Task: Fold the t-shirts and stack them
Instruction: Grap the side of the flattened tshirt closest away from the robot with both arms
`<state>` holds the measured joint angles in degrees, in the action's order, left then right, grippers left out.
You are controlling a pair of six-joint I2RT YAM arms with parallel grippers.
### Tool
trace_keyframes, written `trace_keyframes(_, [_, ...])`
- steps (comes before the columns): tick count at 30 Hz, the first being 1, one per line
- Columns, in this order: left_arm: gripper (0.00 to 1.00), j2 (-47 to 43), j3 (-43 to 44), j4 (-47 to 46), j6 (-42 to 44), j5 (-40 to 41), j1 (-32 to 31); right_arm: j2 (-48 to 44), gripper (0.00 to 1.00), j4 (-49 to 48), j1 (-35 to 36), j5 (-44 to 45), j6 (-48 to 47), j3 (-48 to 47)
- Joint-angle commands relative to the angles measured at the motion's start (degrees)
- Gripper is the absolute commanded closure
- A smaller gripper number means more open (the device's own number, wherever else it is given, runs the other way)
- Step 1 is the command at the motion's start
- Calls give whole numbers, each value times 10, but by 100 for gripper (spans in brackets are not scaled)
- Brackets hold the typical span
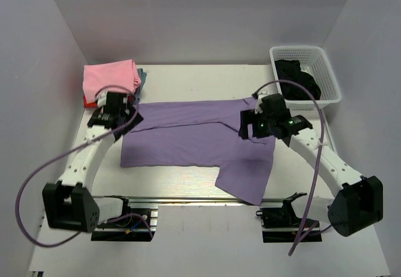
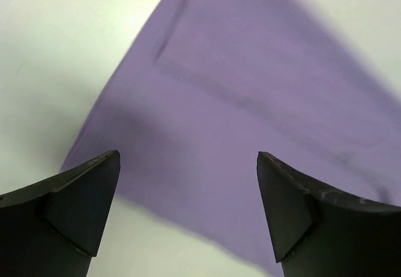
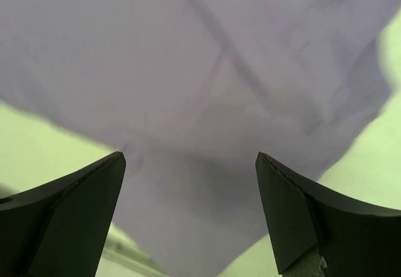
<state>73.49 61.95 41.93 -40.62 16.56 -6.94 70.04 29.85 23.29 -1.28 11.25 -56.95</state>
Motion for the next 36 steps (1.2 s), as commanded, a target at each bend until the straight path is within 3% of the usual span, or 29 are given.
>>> trace_keyframes(1, [0, -52, -108, 96, -67, -2, 10, 9, 10, 87, 40, -37, 3, 39])
trace_keyframes(6, [0, -79, -227, 90, -106, -11, 32, 23, 10, 101, 129, -96, 20, 78])
trace_keyframes(14, [0, -107, -275, 9, -131, 25, 63, -2, 10, 101, 203, -72, 57, 142])
trace_keyframes(20, [11, -53, -293, -84, -114, 3, 83, 3, 10, 111, 242, -43, 80, 174])
trace_keyframes(23, [21, -23, -293, -109, -102, -2, 89, 6, 11, 109, 269, -41, 81, 177])
trace_keyframes(26, [40, -6, -293, -124, -97, -19, 99, 10, 12, 105, 298, -29, 77, 179])
trace_keyframes(27, [54, 1, -293, -130, -97, -19, 99, 11, 12, 107, 303, -24, 80, 180])
trace_keyframes(29, [71, 1, -299, -136, -91, -30, 99, 29, 12, 104, 316, 4, 84, 187])
trace_keyframes(30, [74, 1, -305, -136, -91, -30, 99, 35, 15, 103, 323, 10, 90, 192])
trace_keyframes(31, [85, -5, -305, -142, -91, -30, 99, 50, 18, 98, 330, 10, 91, 192])
trace_keyframes(33, [97, -10, -310, -142, -91, -35, 105, 68, 21, 90, 339, 38, 98, 199])
trace_keyframes(36, [100, -17, -310, -152, -68, -41, 105, 75, 27, 81, 350, 70, 110, 198])
